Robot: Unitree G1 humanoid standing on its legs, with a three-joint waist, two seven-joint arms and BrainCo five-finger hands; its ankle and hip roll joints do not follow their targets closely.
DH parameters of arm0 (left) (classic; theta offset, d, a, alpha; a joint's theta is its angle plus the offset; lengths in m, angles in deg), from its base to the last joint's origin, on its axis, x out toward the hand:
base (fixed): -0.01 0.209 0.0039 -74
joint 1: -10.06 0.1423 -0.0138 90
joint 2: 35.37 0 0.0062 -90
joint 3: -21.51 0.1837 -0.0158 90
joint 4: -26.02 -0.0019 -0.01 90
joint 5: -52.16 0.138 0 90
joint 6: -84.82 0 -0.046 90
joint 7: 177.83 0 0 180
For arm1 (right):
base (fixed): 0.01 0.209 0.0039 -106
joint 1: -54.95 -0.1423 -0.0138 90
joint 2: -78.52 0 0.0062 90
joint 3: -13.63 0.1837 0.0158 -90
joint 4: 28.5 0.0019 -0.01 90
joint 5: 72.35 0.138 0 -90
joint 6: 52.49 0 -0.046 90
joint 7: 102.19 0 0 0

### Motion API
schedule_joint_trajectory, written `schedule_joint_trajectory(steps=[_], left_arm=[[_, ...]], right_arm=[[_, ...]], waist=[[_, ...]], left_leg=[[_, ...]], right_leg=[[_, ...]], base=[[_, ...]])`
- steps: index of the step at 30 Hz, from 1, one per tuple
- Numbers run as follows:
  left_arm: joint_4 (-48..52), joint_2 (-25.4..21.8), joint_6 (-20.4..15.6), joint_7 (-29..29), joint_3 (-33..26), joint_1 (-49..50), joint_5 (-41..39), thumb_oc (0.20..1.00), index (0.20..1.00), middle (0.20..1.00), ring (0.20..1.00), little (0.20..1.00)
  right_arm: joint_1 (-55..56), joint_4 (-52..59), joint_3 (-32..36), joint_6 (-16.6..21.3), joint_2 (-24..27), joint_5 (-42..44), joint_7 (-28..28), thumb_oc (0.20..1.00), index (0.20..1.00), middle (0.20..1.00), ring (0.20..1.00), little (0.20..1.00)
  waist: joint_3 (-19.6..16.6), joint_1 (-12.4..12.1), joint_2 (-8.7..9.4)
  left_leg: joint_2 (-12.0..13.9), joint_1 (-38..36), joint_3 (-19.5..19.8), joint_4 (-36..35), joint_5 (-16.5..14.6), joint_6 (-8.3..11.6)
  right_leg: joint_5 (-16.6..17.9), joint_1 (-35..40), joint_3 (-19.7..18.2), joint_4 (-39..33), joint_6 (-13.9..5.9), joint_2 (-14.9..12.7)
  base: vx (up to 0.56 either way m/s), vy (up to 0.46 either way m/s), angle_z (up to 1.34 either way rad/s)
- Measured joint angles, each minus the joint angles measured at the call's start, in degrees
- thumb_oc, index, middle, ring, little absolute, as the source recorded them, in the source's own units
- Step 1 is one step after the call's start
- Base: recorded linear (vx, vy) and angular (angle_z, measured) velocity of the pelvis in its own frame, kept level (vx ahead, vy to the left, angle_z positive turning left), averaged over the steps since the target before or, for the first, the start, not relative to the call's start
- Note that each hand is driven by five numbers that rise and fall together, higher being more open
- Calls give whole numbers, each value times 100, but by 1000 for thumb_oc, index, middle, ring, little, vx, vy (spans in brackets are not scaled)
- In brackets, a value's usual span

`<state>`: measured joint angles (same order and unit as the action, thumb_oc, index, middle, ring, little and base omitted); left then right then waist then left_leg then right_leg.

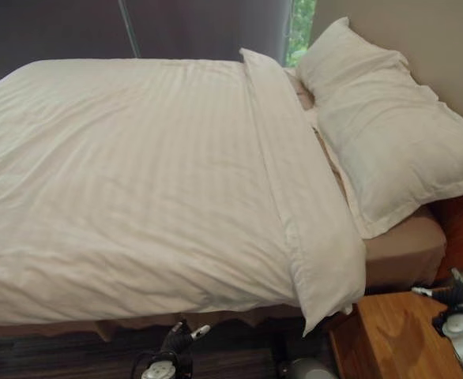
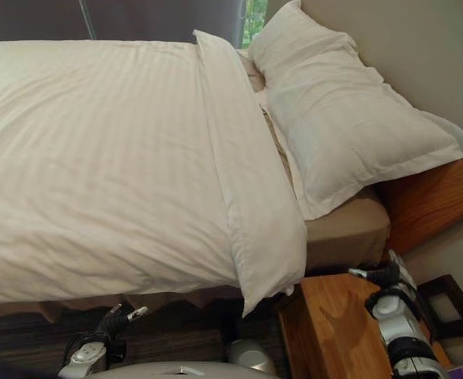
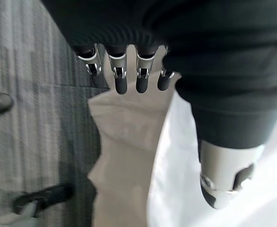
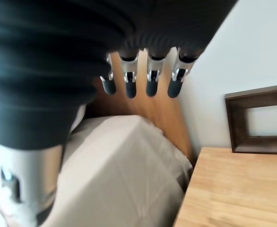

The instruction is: Making the bed.

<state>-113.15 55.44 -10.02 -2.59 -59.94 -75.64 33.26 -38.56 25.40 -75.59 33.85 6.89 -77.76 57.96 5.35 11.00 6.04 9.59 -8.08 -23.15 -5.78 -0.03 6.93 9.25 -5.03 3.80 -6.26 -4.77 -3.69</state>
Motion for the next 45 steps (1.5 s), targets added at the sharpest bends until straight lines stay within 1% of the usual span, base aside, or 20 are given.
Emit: schedule_joint_trajectory(steps=[1, 2, 4, 6, 7, 8, 9, 11, 14, 19, 23, 25, 27, 31, 36, 39, 41, 42, 43, 45], left_arm=[[18, -12, 20, -38, -14, -5, -10, 1000, 1000, 1000, 1000, 1000], [163, -52, 34, -85, -58, -97, -12, 1000, 1000, 1000, 1000, 1000], [304, -76, 9, -107, -109, -245, -29, 1000, 1000, 1000, 1000, 1000], [437, -76, 1, -96, -157, -265, -33, 1000, 1000, 1000, 1000, 1000], [471, -74, -4, -37, -211, -152, -73, 1000, 1000, 1000, 1000, 1000], [477, -71, -7, 11, -216, -74, -84, 1000, 1000, 1000, 1000, 1000], [479, -67, -5, 45, -197, -19, -102, 1000, 1000, 1000, 1000, 1000], [482, -71, -25, 65, -220, 179, -120, 1000, 1000, 1000, 1000, 1000], [558, -59, -98, 65, -180, 161, -122, 1000, 1000, 1000, 1000, 1000], [582, -76, -224, 98, 37, 43, -260, 1000, 1000, 1000, 1000, 1000], [581, -66, -231, 129, 101, -77, -347, 1000, 1000, 1000, 1000, 1000], [575, -62, -235, 140, 102, -175, -352, 1000, 1000, 1000, 1000, 1000], [556, -62, -238, 140, 101, -233, -353, 1000, 1000, 1000, 1000, 1000], [465, -50, -258, 139, -4, -419, -377, 1000, 1000, 1000, 1000, 1000], [107, 33, -259, 108, -264, -457, -571, 1000, 1000, 1000, 1000, 1000], [89, 36, -251, 99, -265, -460, -571, 1000, 1000, 1000, 1000, 1000], [76, 73, -245, 89, -258, -453, -572, 1000, 1000, 1000, 1000, 1000], [44, 87, -231, 61, -258, -450, -585, 1000, 1000, 1000, 1000, 1000], [46, 90, -227, 47, -265, -445, -621, 1000, 1000, 1000, 1000, 1000], [46, 89, -228, -19, -315, -399, -767, 1000, 1000, 1000, 1000, 1000]], right_arm=[[64, 917, 372, 394, -315, 876, 10, 200, 200, 200, 200, 200], [-98, 1608, 754, 904, -987, 2003, 56, 200, 200, 200, 200, 200], [-391, 1408, 740, 1428, -1479, 3630, 445, 200, 200, 200, 200, 200], [-528, 995, 734, 1578, -1811, 4723, 740, 200, 200, 200, 200, 200], [-624, 942, 833, 1714, -2111, 5402, 850, 200, 200, 200, 200, 200], [-690, 942, 870, 1863, -2244, 5816, 916, 200, 200, 200, 200, 200], [-705, 944, 855, 1980, -2221, 6080, 970, 200, 200, 200, 200, 200], [-967, 933, 782, 2302, -2145, 6545, 1012, 200, 200, 200, 200, 200], [-1647, 896, 618, 2515, -2068, 6627, 1002, 200, 200, 200, 200, 200], [-2290, 462, 314, 2583, -1986, 6610, 858, 200, 200, 200, 200, 200], [-2306, -306, 285, 2508, -1979, 6606, 787, 200, 200, 200, 200, 200], [-1928, -1006, 324, 2222, -2113, 6610, 753, 200, 200, 200, 200, 200], [-1622, -1121, 325, 2147, -2215, 6598, 817, 200, 200, 200, 200, 200], [-1189, -1653, 386, 2019, -2325, 6538, 902, 200, 200, 200, 200, 200], [-199, -2568, 614, 1604, -2662, 6471, 928, 200, 200, 200, 200, 200], [-142, -2571, 615, 1558, -2685, 6454, 938, 200, 200, 200, 200, 200], [-2, -2650, 714, 1552, -2690, 6368, 1051, 200, 200, 200, 200, 200], [141, -2852, 839, 1489, -2617, 6148, 1046, 1000, 1000, 1000, 1000, 1000], [222, -2889, 803, 1419, -2553, 5979, 971, 1000, 1000, 1000, 1000, 1000], [532, -2472, 475, 1378, -2448, 5487, 804, 1000, 1000, 1000, 1000, 1000]], waist=[[-7, 21, -17], [-30, 67, 21], [-72, -7, 63], [-118, -45, 66], [-127, -77, 7], [-138, -78, -55], [-136, -65, -106], [-155, -310, -302], [-115, -369, -418], [-43, -409, -524], [279, -371, -635], [519, -374, -723], [569, -338, -777], [610, -313, -750], [618, -257, -699], [634, -130, -594], [583, -125, -525], [560, -114, -467], [507, -93, -426], [424, 4, -313]], left_leg=[[5, -9, -39, 0, 15, -22], [13, 1, -107, -1, 14, -18], [14, 22, -117, -1, 9, -12], [14, 16, -97, -1, 1, -2], [14, 59, -80, -1, -11, 8], [5, 92, -54, -1, -10, 8], [-10, 97, 1, 1, -3, 17], [8, 102, 30, 0, 10, 39], [3, 111, 47, 1, 16, 40], [-11, 298, 76, 0, 59, 36], [-7, 401, 158, 0, 124, 27], [17, 412, 163, 0, 131, 29], [23, 419, 156, 0, 129, 33], [23, 380, 149, 0, 123, 43], [24, 286, 114, -1, 81, 91], [13, 278, 61, -1, 72, 75], [33, 236, 64, 0, 77, 86], [57, 176, 55, 0, 57, 84], [66, 172, 51, 0, 53, 82], [89, 181, 31, 0, 55, 78]], right_leg=[[9, -9, -36, 0, 6, 7], [41, -41, -75, -1, 4, 23], [52, -54, -93, -1, 11, 28], [52, -51, -66, 0, 12, 16], [54, -62, -33, 0, 14, 1], [60, -81, -9, 0, 19, -13], [100, -81, 27, 0, 24, -26], [125, -49, 66, 1, 91, -19], [144, -61, 81, 2, 117, -19], [110, -207, 99, 0, 72, -50], [131, -304, 125, 1, 80, -47], [144, -315, 131, 1, 89, -21], [155, -330, 127, 1, 80, -11], [159, -296, 123, 2, 95, -5], [131, -215, 100, 2, 96, -2], [118, -247, 68, 3, 118, -10], [114, -209, 71, 2, 124, 12], [103, -142, 63, 1, 129, 33], [100, -140, 62, 1, 132, 42], [98, -154, 49, 1, 131, 65]], base=[[7, 13, -24], [14, 10, -23], [33, 7, -7], [44, -1, 8], [24, -1, 11], [19, -5, 17], [35, -16, 26], [42, -30, 11], [-12, -16, 5], [-48, -26, 4], [-62, -13, 5], [0, 0, 0], [1, 0, -4], [6, 3, -1], [14, 3, -5], [25, 1, -4], [-1, -27, -1], [-19, -47, -3], [-41, -74, -6], [-16, -34, -9]])
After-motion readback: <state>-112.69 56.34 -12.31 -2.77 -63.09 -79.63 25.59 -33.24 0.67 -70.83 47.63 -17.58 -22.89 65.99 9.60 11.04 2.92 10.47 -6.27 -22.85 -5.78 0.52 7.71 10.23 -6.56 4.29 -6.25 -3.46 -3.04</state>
